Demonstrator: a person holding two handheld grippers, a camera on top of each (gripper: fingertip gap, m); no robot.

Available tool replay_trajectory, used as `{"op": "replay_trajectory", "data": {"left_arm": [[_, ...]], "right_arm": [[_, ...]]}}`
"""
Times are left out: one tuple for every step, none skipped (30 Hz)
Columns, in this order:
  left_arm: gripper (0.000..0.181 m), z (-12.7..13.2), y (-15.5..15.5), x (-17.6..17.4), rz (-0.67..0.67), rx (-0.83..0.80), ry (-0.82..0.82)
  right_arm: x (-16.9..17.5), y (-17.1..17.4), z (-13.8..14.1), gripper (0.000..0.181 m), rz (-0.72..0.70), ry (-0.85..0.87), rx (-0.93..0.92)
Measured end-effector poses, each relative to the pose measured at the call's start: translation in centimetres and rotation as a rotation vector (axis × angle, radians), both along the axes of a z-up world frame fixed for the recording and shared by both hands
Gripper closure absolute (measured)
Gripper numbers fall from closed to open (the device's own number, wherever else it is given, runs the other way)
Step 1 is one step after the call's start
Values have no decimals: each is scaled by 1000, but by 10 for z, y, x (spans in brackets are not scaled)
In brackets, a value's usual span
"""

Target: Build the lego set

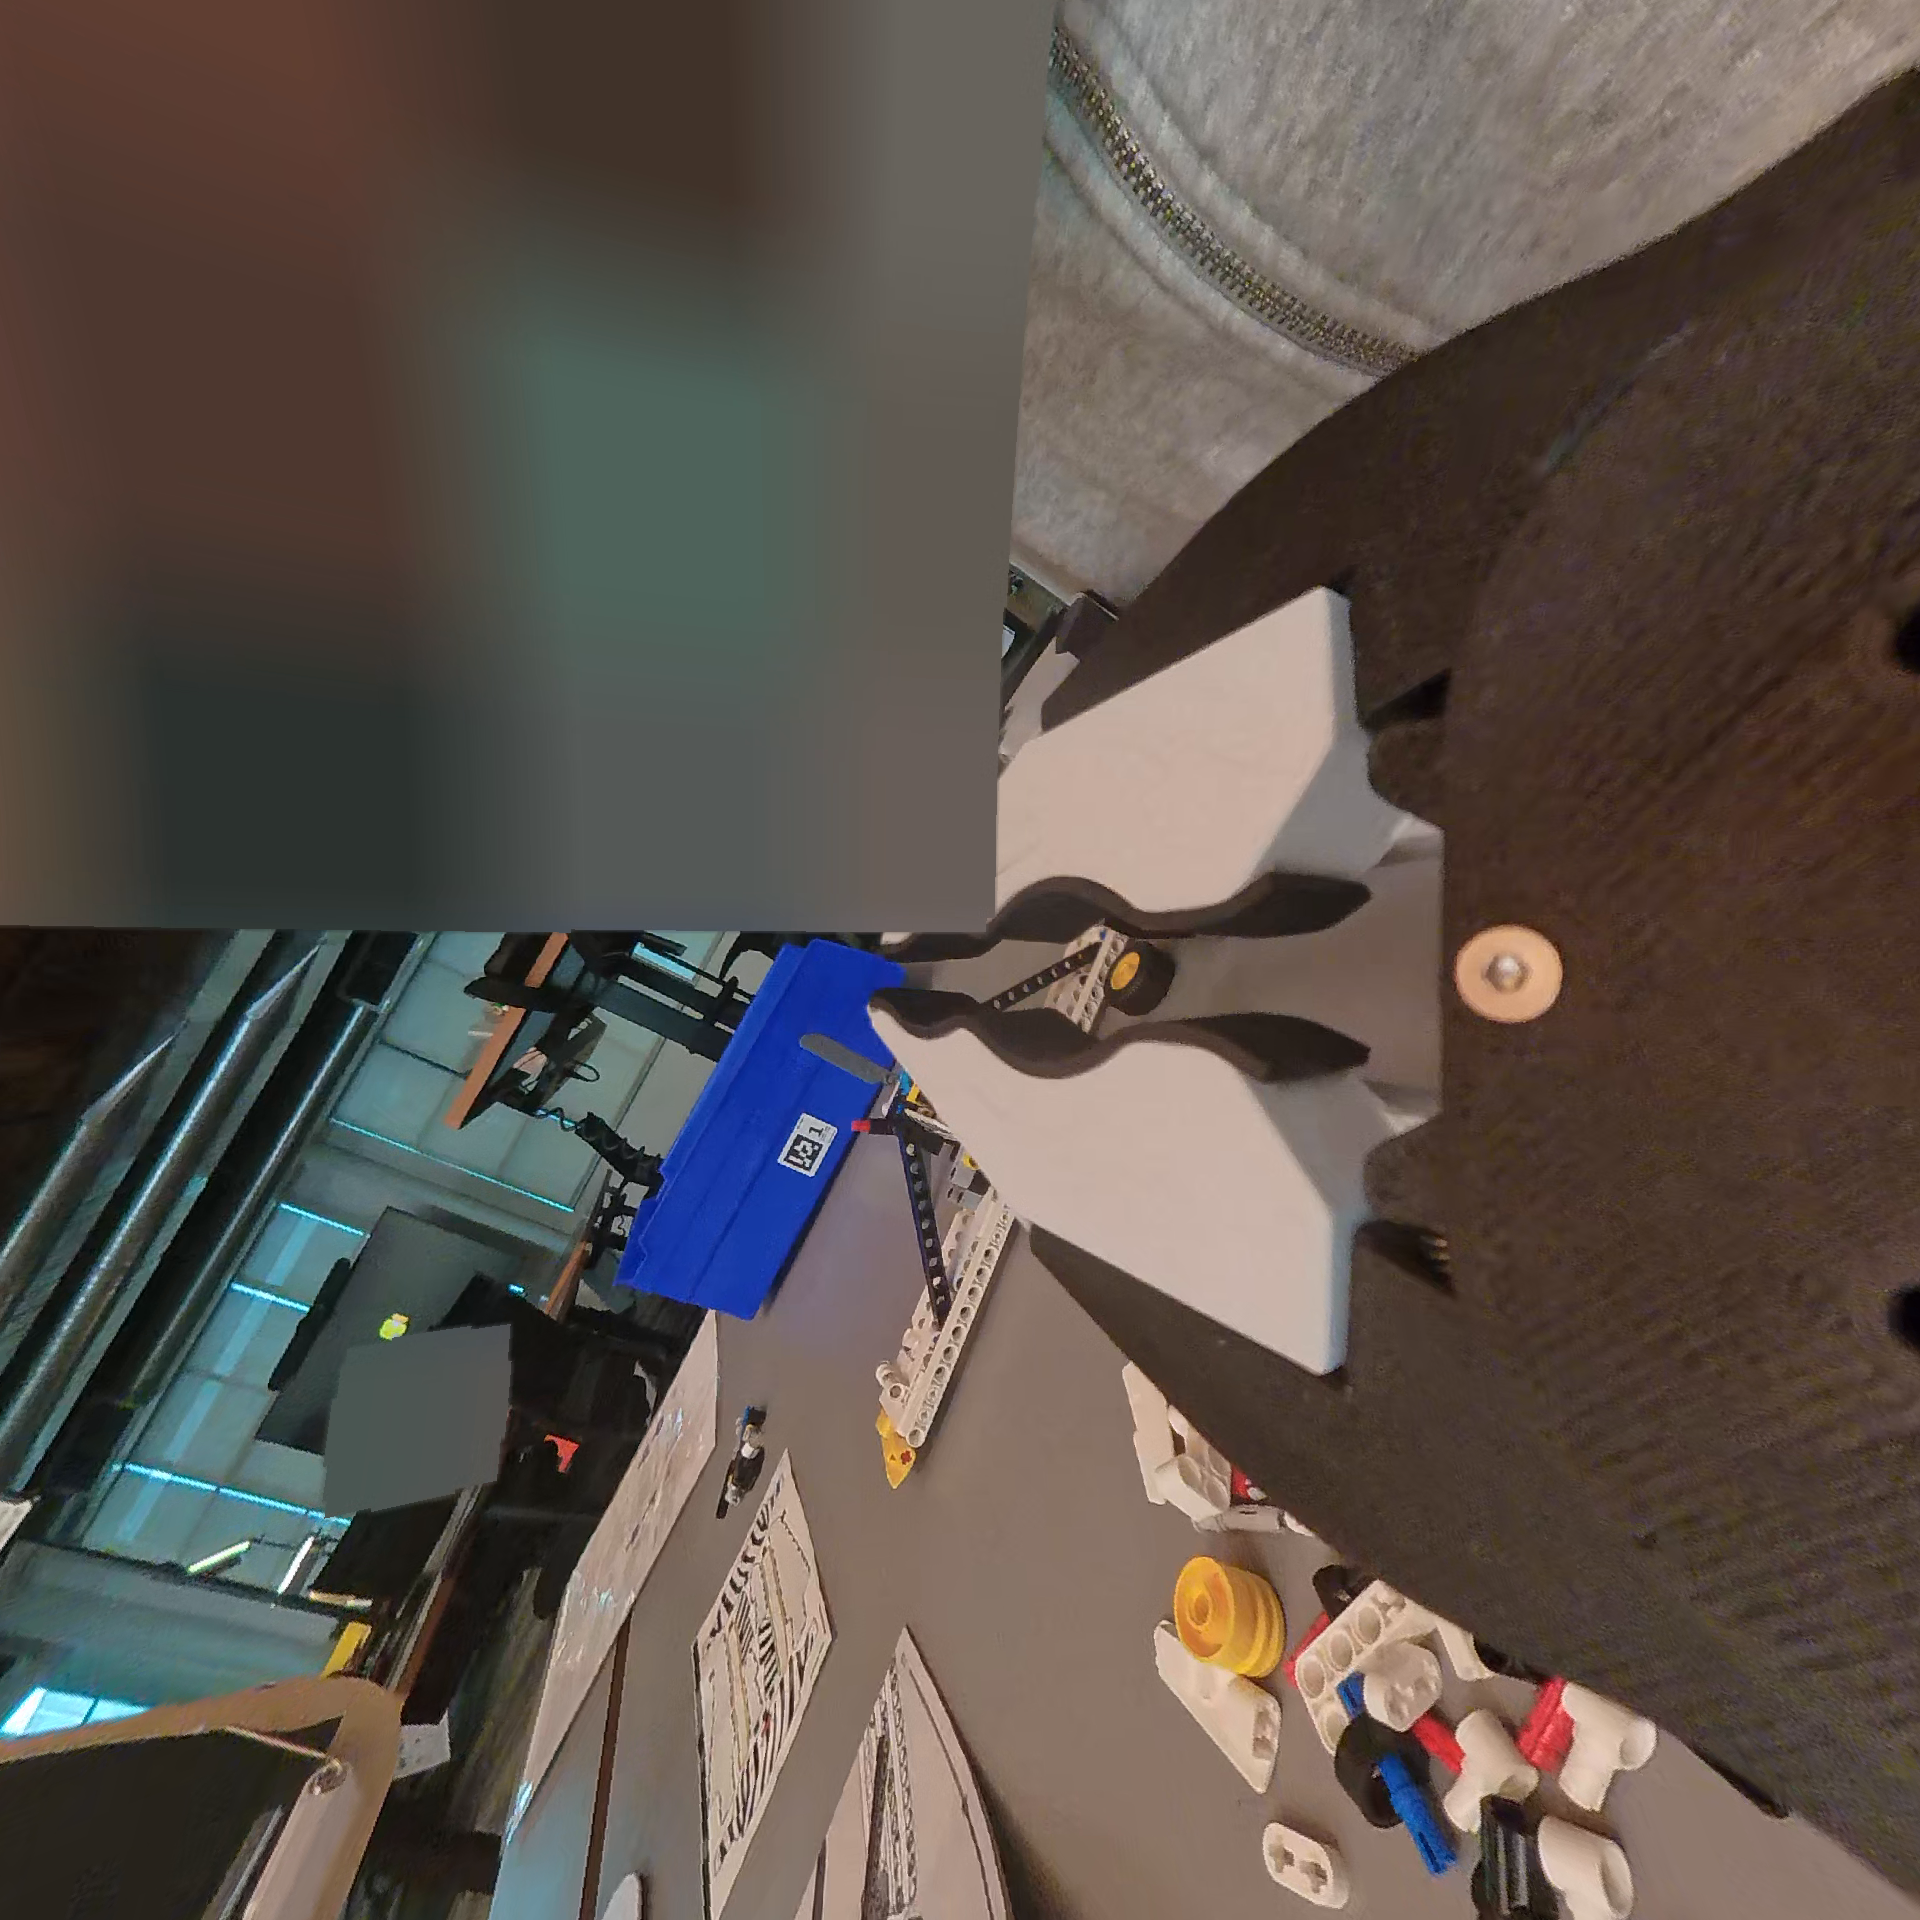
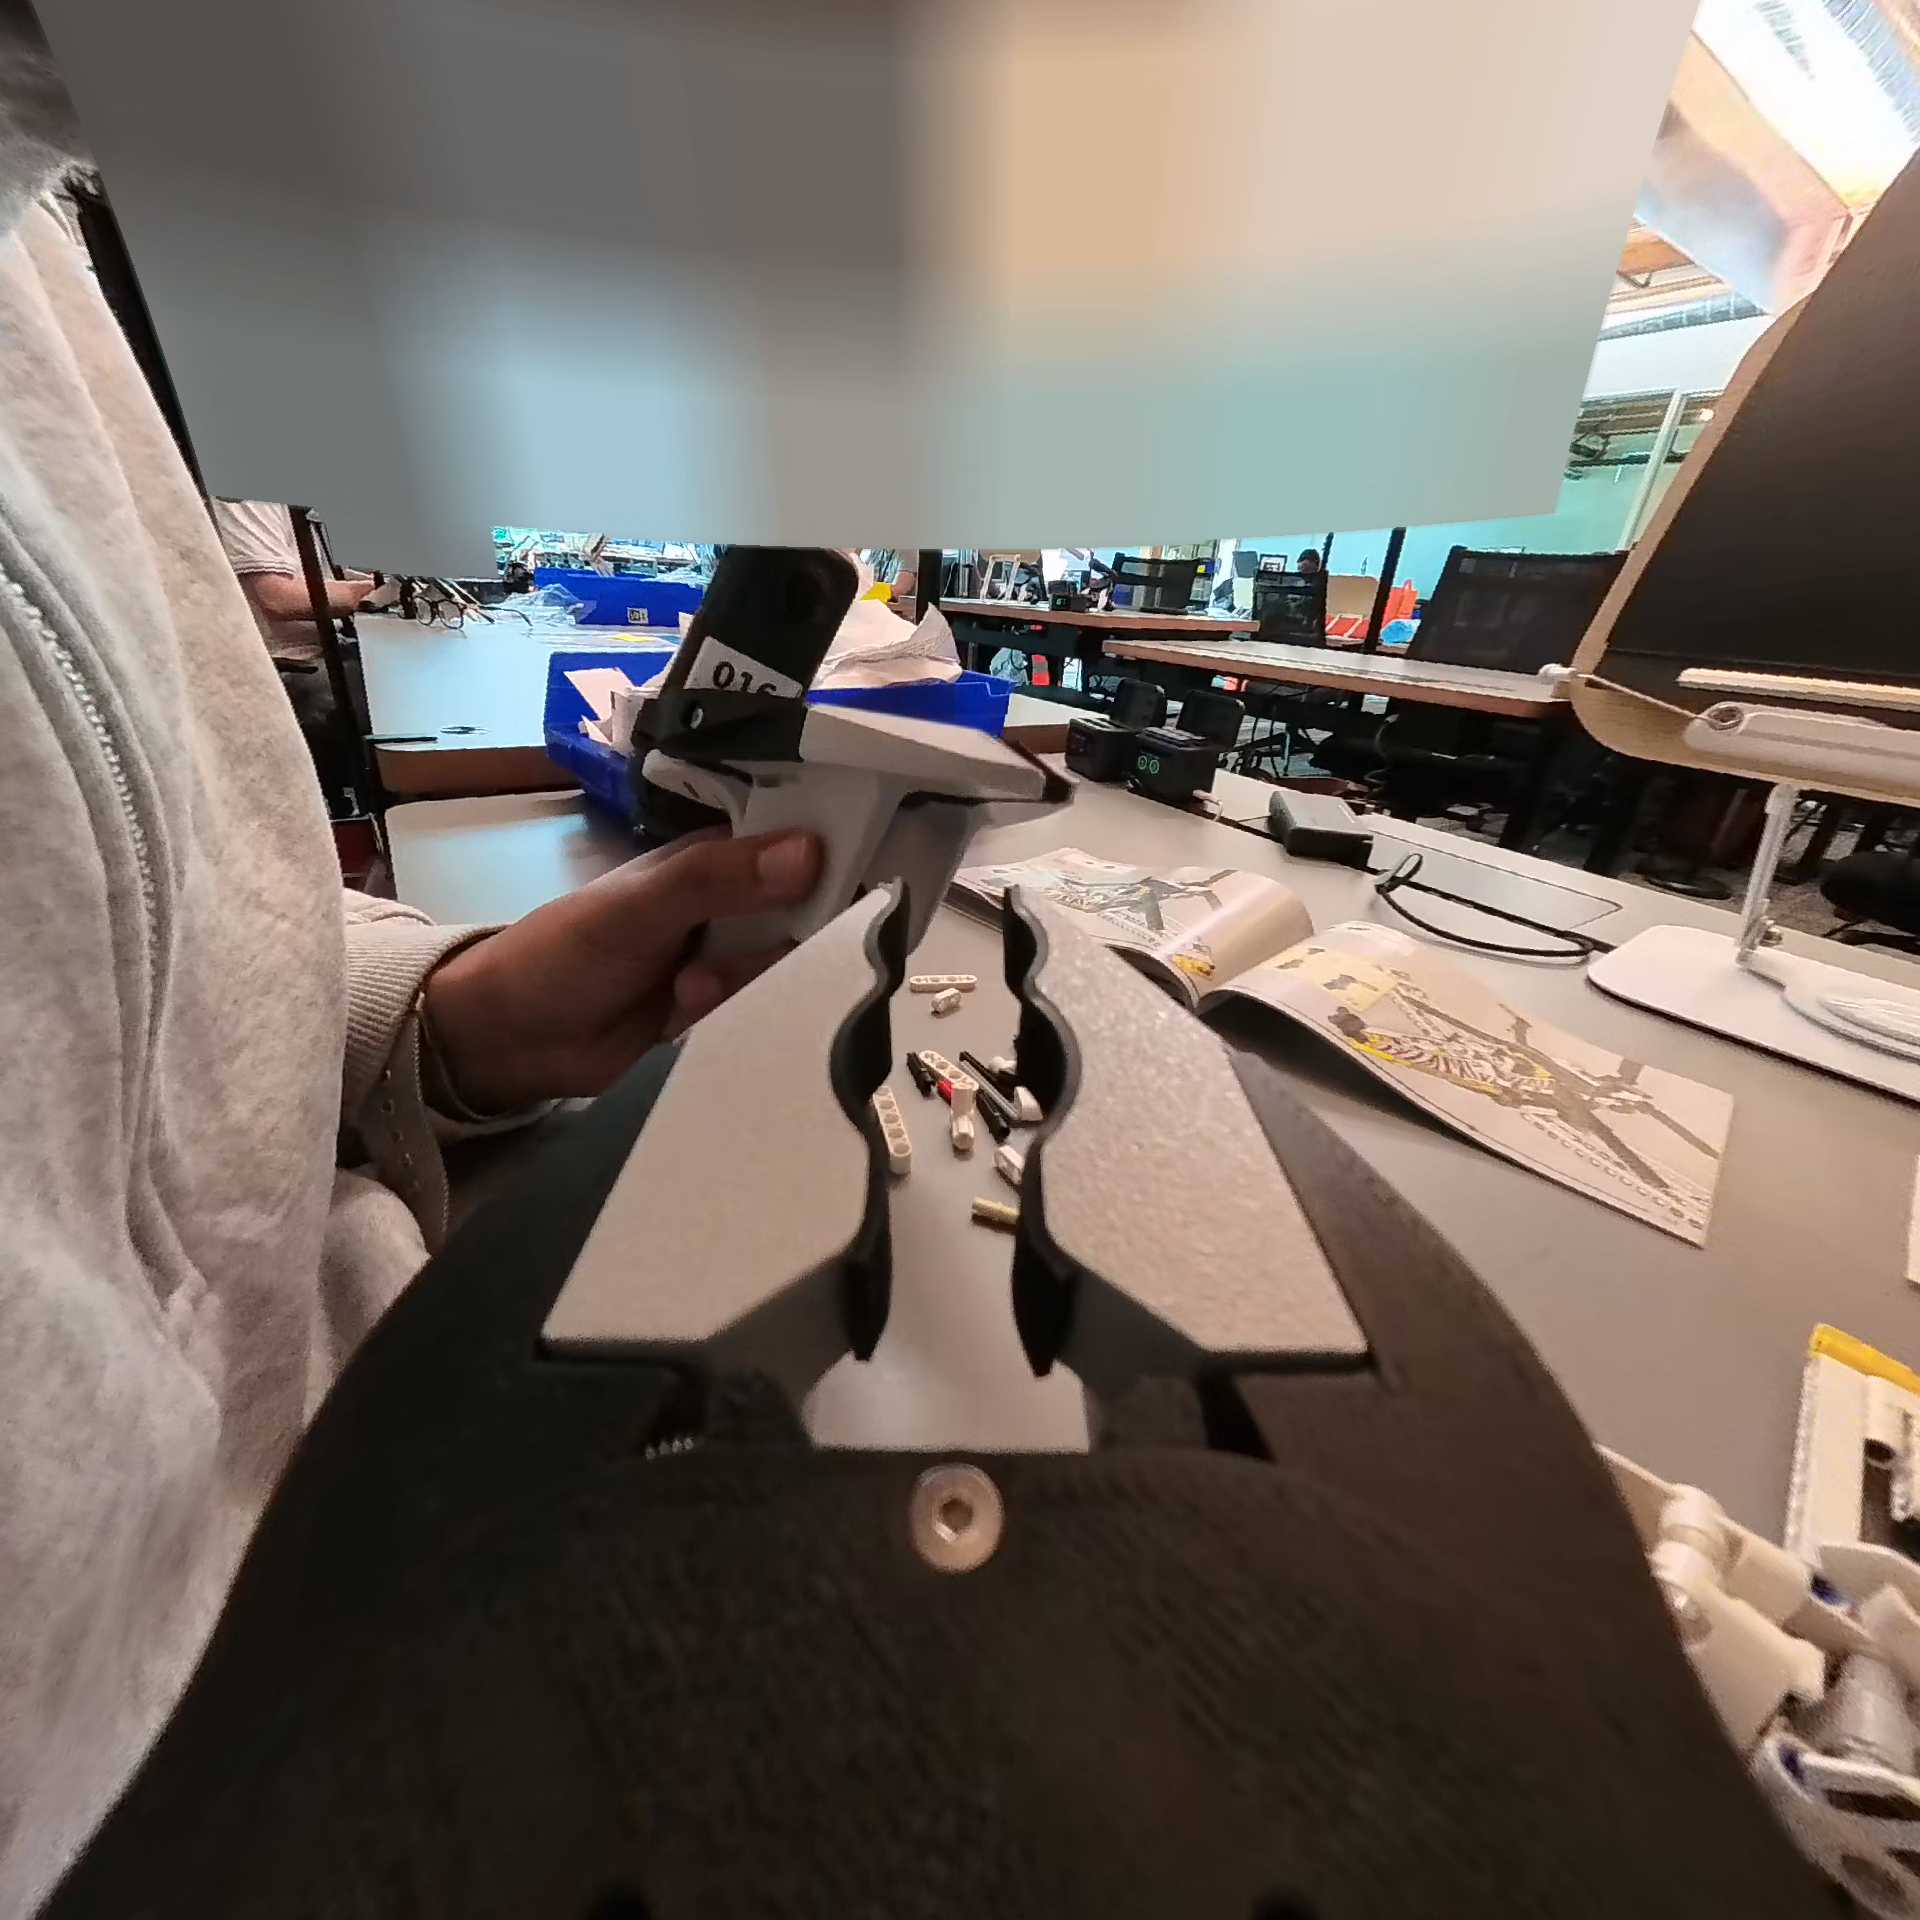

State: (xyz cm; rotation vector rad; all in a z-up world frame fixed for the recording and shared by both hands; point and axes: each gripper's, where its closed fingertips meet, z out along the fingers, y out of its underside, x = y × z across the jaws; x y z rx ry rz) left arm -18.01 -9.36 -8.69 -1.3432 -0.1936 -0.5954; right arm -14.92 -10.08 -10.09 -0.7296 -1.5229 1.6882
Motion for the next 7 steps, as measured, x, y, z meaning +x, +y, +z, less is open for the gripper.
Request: {"op": "replay_trajectory", "data": {"left_arm": [[179,0,0,0,0,-3,3],[179,-1,1,1,-1,-5,4],[179,-1,1,1,-1,-6,6],[179,-1,1,1,-1,-7,8],[179,-1,1,1,0,-8,10],[179,-1,1,1,1,-10,12],[179,-1,1,1,1,-10,14]], "right_arm": [[0,0,0,165,0,1,0],[0,0,0,165,0,1,1],[0,0,0,165,1,2,2],[0,-1,0,165,1,2,3],[0,-1,0,165,2,3,4],[0,-1,0,165,2,3,6],[0,-1,0,166,2,4,7]]}}
